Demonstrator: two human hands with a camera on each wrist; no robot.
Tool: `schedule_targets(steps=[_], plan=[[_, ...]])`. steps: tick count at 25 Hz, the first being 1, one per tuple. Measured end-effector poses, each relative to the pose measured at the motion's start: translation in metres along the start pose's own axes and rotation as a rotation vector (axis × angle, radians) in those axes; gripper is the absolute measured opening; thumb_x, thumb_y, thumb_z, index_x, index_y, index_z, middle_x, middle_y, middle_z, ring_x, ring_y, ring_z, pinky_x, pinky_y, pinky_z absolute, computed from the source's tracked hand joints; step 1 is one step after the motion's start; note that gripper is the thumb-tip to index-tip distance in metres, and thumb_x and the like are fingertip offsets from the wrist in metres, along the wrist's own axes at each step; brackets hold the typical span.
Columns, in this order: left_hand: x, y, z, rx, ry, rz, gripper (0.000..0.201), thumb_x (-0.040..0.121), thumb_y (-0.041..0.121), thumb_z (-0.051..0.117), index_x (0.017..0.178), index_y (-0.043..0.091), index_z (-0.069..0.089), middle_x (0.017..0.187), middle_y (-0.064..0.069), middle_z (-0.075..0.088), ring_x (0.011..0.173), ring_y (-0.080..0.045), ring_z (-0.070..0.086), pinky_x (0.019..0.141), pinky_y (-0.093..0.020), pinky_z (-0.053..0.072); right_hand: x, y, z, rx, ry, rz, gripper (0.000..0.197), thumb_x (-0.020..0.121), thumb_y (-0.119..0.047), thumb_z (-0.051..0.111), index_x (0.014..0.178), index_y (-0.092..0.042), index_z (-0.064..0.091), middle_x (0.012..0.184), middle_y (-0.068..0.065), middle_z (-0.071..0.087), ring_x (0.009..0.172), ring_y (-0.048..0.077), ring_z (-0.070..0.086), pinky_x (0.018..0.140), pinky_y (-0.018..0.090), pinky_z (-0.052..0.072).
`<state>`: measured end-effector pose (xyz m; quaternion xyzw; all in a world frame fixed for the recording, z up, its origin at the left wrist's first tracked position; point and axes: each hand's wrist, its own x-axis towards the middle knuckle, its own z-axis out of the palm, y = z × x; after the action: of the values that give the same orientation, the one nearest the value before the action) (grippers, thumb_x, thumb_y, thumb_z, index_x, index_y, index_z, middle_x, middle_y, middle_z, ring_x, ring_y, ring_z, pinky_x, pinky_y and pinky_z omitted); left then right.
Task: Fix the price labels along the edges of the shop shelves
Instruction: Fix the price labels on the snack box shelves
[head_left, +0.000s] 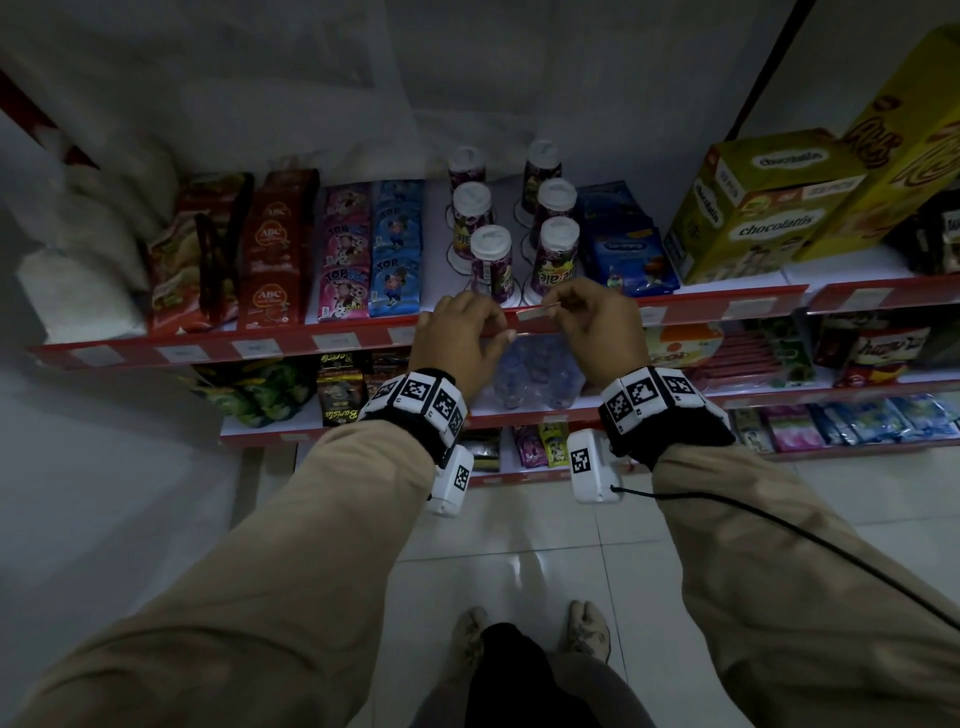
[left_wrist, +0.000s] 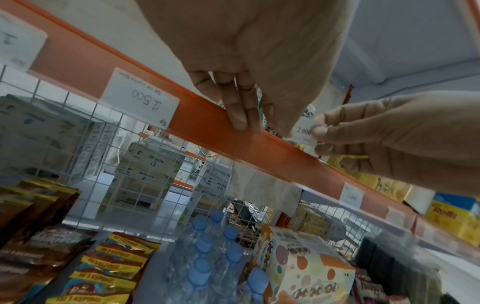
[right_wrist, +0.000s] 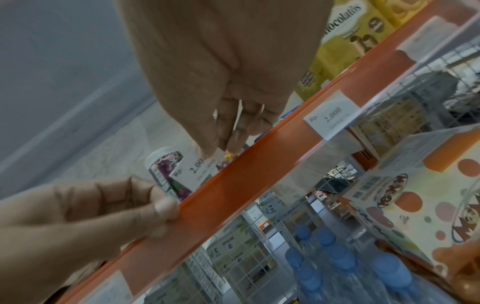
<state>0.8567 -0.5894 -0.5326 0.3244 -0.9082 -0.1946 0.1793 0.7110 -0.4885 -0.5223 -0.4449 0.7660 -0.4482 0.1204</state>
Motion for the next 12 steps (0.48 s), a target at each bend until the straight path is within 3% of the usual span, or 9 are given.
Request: schedule_targets(steps=[4,5,8,12], plan=[[0.001,-0.002,0.002,0.021,-0.013,0.020,0.021,0.086,0.031,0.063,0.101,0.017,0.059,0.103,-0.003,0.060,0.102,-0.027,0.051,0.083,-0.035,0.033,0.006,0.006,0.001,-0.076,0.007,-0.022,0.009,0.084,-0.002,0.063,0.091,-0.004,0.069,0.096,0.012,0.067,0.091,0.031,0.060,0.095,0.045,0.043],[0.002,-0.001,0.002,0.025,-0.020,0.013,0.024,0.087,0.031,0.062,0.106,0.018,0.059,0.105,-0.003,0.060,0.103,-0.026,0.050,0.084,-0.036,0.034,0.005,0.008,0.002,-0.115,-0.008,-0.020,0.009,0.085,-0.003,0.063,0.091,-0.006,0.069,0.097,0.011,0.066,0.093,0.032,0.058,0.098,0.041,0.039],[0.004,0.002,0.002,0.106,-0.065,0.030,0.032,0.091,0.033,0.056,0.121,0.021,0.057,0.113,-0.003,0.058,0.107,-0.027,0.048,0.087,-0.037,0.036,0.003,0.011,0.007,-0.224,-0.039,-0.008,0.012,0.086,-0.007,0.062,0.095,-0.010,0.069,0.101,0.012,0.062,0.099,0.035,0.052,0.091,0.027,0.026],[0.005,0.002,0.003,0.192,-0.112,0.062,0.028,0.095,0.031,0.050,0.121,0.022,0.058,0.115,-0.005,0.054,0.108,-0.028,0.045,0.086,-0.038,0.037,0.003,0.011,0.008,-0.258,-0.058,-0.015,0.015,0.086,-0.009,0.061,0.098,-0.010,0.069,0.104,0.013,0.060,0.105,0.035,0.048,0.094,0.031,0.028]])
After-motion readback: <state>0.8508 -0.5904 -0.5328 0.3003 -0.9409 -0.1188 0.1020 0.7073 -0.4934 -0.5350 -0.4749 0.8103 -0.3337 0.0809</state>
